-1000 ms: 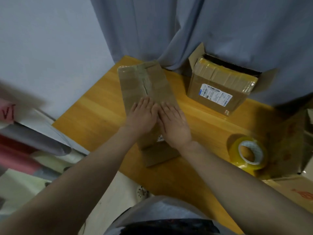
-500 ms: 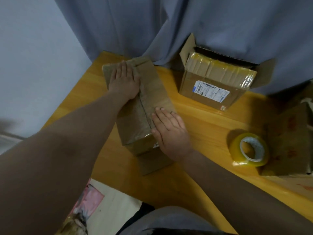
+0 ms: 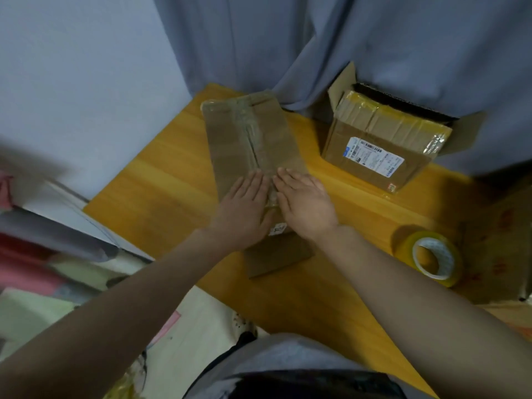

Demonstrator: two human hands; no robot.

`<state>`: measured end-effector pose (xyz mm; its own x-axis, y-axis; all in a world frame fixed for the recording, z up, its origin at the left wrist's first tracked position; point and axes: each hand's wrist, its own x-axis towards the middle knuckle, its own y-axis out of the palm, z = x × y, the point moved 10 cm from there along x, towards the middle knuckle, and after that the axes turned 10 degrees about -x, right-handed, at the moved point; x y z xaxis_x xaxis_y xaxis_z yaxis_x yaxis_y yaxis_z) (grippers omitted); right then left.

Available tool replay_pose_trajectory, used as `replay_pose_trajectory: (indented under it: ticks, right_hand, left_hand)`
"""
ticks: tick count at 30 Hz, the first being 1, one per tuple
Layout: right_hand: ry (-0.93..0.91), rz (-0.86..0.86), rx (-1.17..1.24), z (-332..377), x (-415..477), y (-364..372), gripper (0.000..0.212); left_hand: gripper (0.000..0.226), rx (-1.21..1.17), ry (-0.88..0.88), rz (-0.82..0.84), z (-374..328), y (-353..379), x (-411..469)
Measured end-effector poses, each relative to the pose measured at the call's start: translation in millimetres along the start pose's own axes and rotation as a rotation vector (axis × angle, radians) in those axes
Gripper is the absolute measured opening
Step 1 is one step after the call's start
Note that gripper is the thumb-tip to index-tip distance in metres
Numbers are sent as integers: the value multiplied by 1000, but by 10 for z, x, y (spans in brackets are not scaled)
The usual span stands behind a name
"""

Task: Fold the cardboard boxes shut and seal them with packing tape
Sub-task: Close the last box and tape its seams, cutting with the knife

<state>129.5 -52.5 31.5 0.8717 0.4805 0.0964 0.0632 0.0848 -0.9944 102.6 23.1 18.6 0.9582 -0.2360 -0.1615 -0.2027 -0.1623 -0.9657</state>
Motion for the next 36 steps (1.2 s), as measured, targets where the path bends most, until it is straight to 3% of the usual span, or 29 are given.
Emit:
replay_pose_trajectory:
  ticks: [3,7,8,10,13,16,21,25,27,29,32,36]
  right_hand:
    - [-45,125,-8,-24,45,59,46]
    - [-26,193,-17,-52,40,76,46]
    - [-15,204,-8,-71,33,88,46]
    - [-34,213,32,-68,37,111,46]
    - [-90,204,176,-35,53,117,45]
    - [-91,194,257,-98,37,95,45]
    - [-87,172,314,-108,15,64,46]
    - [-107,187,385,-125,35,-2,42]
    - [-87,204,296,-207,80,-43,44]
    - [2,239,169,-268,132,-30,47]
    - [138,316,114,-172,100,105,70]
    - [176,245,3,-106,75,170,75]
  left_hand:
    - [64,132,-50,12,15,50,-61]
    - [51,123,-87,-203,-99,-81,36]
    - [51,112,-106,-187,-115,-59,64]
    - [53,106,-103,-144,-111,13,79]
    - [49,189,-7,-261,-138,-221,71]
    - [55,217,104,-101,-124,-121,110]
    - [55,290,111,13,-27,99,45]
    - [68,139,49,55,-154,6,-40]
    - [64,-117,69,49,-291,-63,-119]
    - [47,-405,76,-119,-239,-318,-211]
    - [36,-492,-101,-352,368,-687,-19]
    - [41,-212,-344,-285,1236,-851,562]
